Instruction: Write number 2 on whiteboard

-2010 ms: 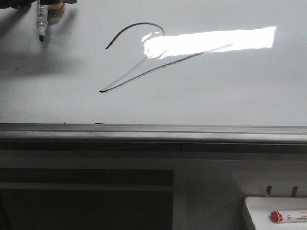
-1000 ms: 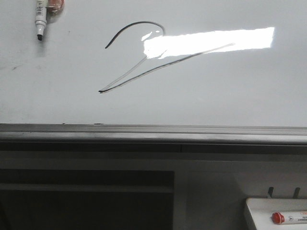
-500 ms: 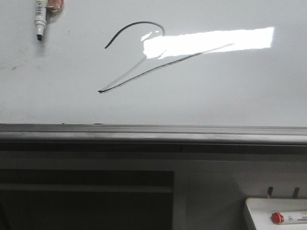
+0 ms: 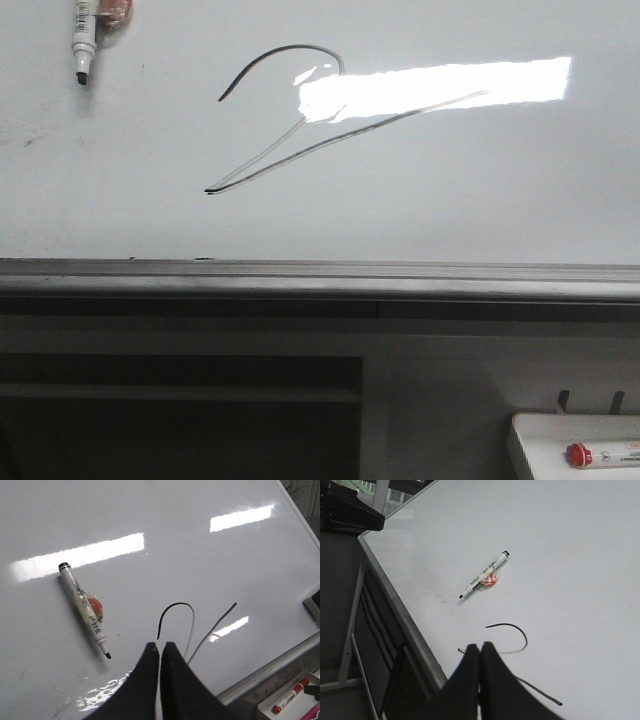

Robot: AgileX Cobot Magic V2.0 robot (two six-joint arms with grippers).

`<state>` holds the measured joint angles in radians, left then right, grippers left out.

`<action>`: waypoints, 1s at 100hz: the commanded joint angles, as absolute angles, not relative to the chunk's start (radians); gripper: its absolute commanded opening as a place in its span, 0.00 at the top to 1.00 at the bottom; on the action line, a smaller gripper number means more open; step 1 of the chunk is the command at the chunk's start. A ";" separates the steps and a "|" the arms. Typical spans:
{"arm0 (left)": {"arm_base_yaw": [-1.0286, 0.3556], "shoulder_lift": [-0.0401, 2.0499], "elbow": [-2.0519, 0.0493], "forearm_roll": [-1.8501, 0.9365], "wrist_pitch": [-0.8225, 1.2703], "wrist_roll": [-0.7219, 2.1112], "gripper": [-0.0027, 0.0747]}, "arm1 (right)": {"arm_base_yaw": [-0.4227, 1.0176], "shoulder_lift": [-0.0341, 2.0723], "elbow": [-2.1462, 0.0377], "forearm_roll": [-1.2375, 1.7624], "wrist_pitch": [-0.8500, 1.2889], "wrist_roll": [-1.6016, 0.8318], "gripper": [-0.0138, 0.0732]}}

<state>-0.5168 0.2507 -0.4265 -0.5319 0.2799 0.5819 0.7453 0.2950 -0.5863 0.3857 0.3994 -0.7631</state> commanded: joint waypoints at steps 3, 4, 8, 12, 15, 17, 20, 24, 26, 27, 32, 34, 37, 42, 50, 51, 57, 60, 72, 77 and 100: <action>-0.516 0.249 -0.434 -0.542 0.226 0.584 0.99 | 0.737 0.306 -0.610 0.386 0.329 -0.765 0.92; -0.516 0.250 -0.427 -0.542 0.226 0.584 0.99 | 0.737 0.306 -0.610 0.386 0.329 -0.765 0.92; -0.516 0.241 -0.413 -0.542 0.226 0.584 0.99 | 0.737 0.306 -0.610 0.386 0.329 -0.765 0.92; -0.516 0.233 -0.396 -0.539 0.204 0.584 0.99 | 0.737 0.306 -0.610 0.386 0.329 -0.765 0.92; -0.516 0.227 -0.378 -0.526 0.174 0.584 0.99 | 0.737 0.306 -0.610 0.386 0.329 -0.765 0.92; -0.516 0.221 -0.369 -0.514 0.149 0.584 0.99 | 0.737 0.306 -0.610 0.386 0.329 -0.765 0.92; -0.516 0.211 -0.344 -0.471 0.112 0.584 0.99 | 0.737 0.306 -0.610 0.386 0.329 -0.765 0.92; -0.516 0.194 -0.303 -0.422 0.046 0.579 0.99 | 0.737 0.306 -0.610 0.386 0.329 -0.765 0.92; -0.516 0.184 -0.278 -0.402 0.008 0.567 0.99 | 0.737 0.306 -0.610 0.386 0.329 -0.765 0.92; -0.514 0.181 -0.269 -0.396 -0.006 0.562 0.99 | 0.737 0.306 -0.610 0.386 0.329 -0.765 0.92; -0.505 0.156 -0.204 -0.355 -0.124 0.517 0.99 | 0.737 0.306 -0.610 0.386 0.329 -0.765 0.92; -0.498 0.145 -0.175 -0.342 -0.151 0.490 0.99 | 0.737 0.306 -0.610 0.386 0.329 -0.765 0.92; -0.487 0.129 -0.137 -0.323 -0.205 0.451 0.99 | 0.737 0.306 -0.610 0.386 0.329 -0.765 0.92; -0.463 0.100 -0.081 -0.290 -0.231 0.366 0.99 | 0.737 0.306 -0.610 0.386 0.329 -0.765 0.92; -0.420 0.042 -0.014 -0.242 -0.190 0.275 0.99 | 0.737 0.306 -0.610 0.386 0.329 -0.765 0.92; -0.417 0.038 -0.010 -0.241 -0.176 0.270 0.99 | 0.737 0.306 -0.610 0.386 0.329 -0.765 0.92; -0.384 -0.008 0.013 -0.239 -0.099 0.233 0.99 | 0.737 0.306 -0.610 0.386 0.329 -0.765 0.92; -0.367 -0.028 0.011 -0.239 0.000 0.230 0.99 | 0.737 0.306 -0.610 0.386 0.329 -0.765 0.92; -0.304 -0.030 0.011 -0.241 0.208 0.157 0.99 | 0.737 0.308 -0.610 0.386 0.327 -0.765 0.92; -0.280 -0.030 0.011 -0.250 0.294 0.118 0.99 | 0.737 0.308 -0.610 0.386 0.327 -0.765 0.92; -0.263 -0.030 0.009 -0.255 0.296 0.116 0.99 | 0.737 0.308 -0.610 0.386 0.325 -0.765 0.92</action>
<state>-0.2675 -0.0048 0.0015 -0.2417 0.3434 0.1322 0.7453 0.2950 -0.5863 0.3852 0.4019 -0.7631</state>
